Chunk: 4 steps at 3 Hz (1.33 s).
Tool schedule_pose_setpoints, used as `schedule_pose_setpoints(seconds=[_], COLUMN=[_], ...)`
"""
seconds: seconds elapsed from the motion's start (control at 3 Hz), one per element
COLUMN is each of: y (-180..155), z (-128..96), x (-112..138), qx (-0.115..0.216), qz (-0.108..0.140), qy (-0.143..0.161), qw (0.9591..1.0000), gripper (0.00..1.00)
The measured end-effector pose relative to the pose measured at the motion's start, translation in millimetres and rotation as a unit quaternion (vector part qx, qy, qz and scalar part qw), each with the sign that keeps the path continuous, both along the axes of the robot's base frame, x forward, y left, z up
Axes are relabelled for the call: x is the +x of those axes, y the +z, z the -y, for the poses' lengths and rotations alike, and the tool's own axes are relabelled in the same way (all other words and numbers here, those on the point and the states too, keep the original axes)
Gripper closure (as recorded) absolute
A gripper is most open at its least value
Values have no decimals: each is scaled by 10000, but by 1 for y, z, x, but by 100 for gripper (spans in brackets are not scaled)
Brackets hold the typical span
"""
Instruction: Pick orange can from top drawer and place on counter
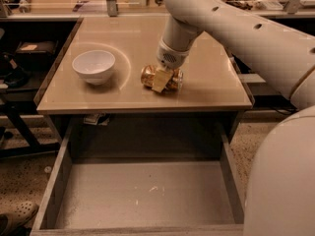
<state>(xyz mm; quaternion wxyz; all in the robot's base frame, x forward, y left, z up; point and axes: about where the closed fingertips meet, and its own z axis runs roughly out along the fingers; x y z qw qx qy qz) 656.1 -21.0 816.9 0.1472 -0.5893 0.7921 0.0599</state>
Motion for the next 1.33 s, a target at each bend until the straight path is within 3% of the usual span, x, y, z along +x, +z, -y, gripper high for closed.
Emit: schedule_pose_setpoints(seconds=[1.0, 1.33], y=[0, 0], z=[0, 0], x=[0, 0], qx=[0, 0], qz=[-1, -1], qy=[1, 1], qw=[10000, 10000], gripper=[0, 0])
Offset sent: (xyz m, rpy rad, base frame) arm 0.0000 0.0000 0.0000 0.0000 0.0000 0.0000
